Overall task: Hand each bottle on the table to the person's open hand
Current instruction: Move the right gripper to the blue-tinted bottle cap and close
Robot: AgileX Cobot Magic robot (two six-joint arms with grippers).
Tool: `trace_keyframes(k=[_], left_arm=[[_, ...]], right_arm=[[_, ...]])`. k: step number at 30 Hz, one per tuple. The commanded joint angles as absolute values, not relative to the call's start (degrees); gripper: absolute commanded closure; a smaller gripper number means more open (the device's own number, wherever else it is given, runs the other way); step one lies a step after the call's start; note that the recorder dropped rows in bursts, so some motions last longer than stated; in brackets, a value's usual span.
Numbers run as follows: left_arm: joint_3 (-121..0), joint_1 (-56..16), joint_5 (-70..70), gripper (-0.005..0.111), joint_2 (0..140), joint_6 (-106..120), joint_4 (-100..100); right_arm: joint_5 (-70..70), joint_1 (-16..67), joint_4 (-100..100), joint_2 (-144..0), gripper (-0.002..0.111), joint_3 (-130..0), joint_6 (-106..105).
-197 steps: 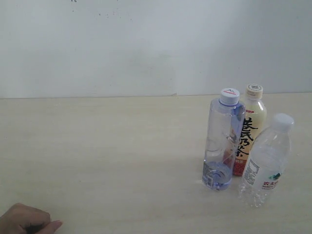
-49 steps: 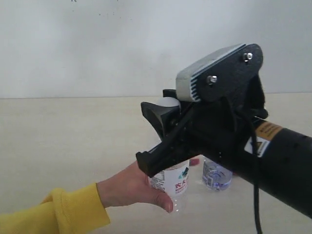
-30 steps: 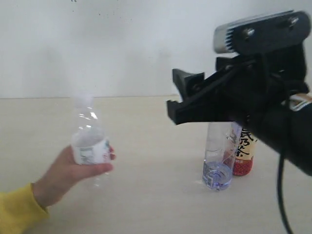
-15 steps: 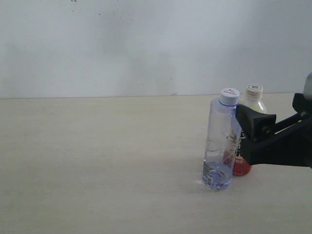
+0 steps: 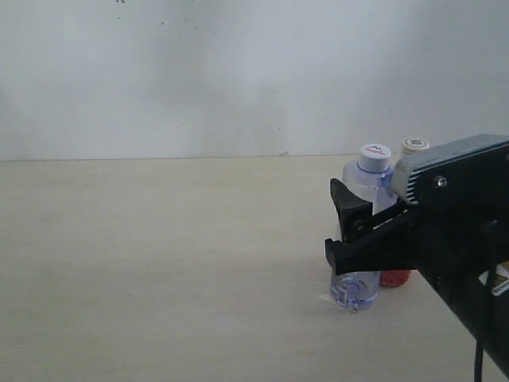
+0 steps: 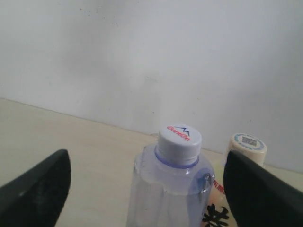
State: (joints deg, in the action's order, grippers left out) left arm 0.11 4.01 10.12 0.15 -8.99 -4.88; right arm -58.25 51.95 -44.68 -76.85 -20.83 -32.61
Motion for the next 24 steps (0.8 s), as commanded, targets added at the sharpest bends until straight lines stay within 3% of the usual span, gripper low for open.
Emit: trace_keyframes(k=[1,6,12,17,24], left_arm=[[0.0,4.2,10.3,0.103,0.0,-9.2,-4.9],[0.0,4.2,10.3,0.103,0.0,-9.2,-4.9],[0.0,4.2,10.3,0.103,0.0,-9.2,-4.9],[0.0,4.2,10.3,0.103,0.0,-9.2,-4.9],[0.0,4.2,10.3,0.103,0.0,-9.2,-4.9]], right_arm=[[-57.9,47.5,-42.5,-78.0,0.026,-22.8,-30.2],[-50.8,42.1,-32.7,-78.0,0.026,-24.8,-23.5],[-50.6,41.4,-32.8,-78.7,0.026,-25.6,-24.1],[-45.4,33.7,-20.7,-78.7,0.026,-26.3,-15.2],[-45.6,33.6,-19.2,-82.5,0.029,-26.8,-15.6]])
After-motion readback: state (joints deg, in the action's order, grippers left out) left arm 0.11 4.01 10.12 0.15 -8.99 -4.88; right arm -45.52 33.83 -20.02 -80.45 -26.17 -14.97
